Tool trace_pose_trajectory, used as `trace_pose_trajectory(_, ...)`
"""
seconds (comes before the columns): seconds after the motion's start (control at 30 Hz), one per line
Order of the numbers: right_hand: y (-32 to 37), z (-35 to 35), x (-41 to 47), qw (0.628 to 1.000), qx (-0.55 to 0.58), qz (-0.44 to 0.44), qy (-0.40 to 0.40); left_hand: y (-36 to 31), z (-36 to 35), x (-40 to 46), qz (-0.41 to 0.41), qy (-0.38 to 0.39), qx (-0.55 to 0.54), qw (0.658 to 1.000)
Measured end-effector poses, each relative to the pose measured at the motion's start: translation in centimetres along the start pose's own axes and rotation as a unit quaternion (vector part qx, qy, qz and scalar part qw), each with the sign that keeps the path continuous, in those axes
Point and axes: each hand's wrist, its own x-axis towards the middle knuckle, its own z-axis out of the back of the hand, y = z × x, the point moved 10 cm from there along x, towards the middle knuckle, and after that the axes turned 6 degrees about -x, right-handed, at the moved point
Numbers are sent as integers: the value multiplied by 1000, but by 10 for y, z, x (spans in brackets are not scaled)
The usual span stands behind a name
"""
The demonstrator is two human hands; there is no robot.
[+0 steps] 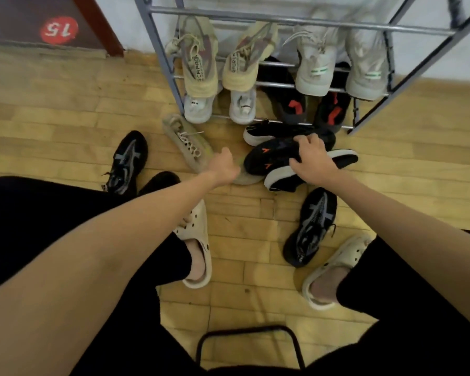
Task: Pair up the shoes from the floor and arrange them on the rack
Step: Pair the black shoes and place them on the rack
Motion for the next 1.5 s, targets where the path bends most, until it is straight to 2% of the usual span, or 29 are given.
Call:
trace_pose_trajectory(0.17, -74, -31, -39, 994, 29, -103, 27, -21, -59, -3, -73, 38, 66, 994)
trace_pose_trajectory(0.33, -117, -88, -65, 983, 15, -149, 105, -40, -111, -4, -118, 76, 123, 982)
trace_pose_trajectory(0.5, -124, -133, -86, 959, 91, -219, 158, -42, -136, 3, -111, 58, 156, 980)
trace_pose_trajectory(0.63, -117, -165, -97, 939, 109, -264, 191, -38, -136, 15, -114, 21, 123, 986)
trace_pose_trajectory(0.73, -118, -181, -105, 924, 86, -326, 181, -34, -132, 25, -95, -24, 88, 991)
trace_pose_trajectory(0.83, -119, -190, -112, 903, 84, -384, 175, -30, -135, 33, -73, -37, 68, 994)
trace_pose_trajectory(0.9, -119, -201, -113, 892, 123, -396, 183, -31, -137, 36, -73, -40, 59, 995)
trace_pose_trajectory(1.13, -120, -210, -108, 893, 164, -375, 186, -32, -139, 30, -85, -58, 22, 994)
trace_pose_trajectory(1.2, -121, -204, -105, 888, 212, -375, 163, -31, -136, 30, -92, -46, 16, 995)
trace_pose_trajectory(1.27, -121, -190, -103, 857, 311, -396, 110, -31, -133, 30, -102, -19, 18, 994)
trace_pose_trajectory(1.3, -120, -183, -103, 826, 377, -412, 79, -31, -131, 30, -107, -4, 22, 994)
trace_pose_trajectory(1.33, -116, -177, -104, 785, 446, -428, 52, -29, -129, 29, -109, 10, 29, 994)
trace_pose_trajectory(1.43, -90, -160, -109, 627, 647, -433, -6, -22, -117, 23, -117, 25, 49, 992)
trace_pose_trajectory(1.47, -79, -153, -113, 591, 688, -421, -13, -18, -112, 21, -117, 26, 54, 991)
trace_pose_trajectory(1.5, -70, -146, -117, 576, 709, -407, -14, -15, -105, 18, -116, 26, 60, 991)
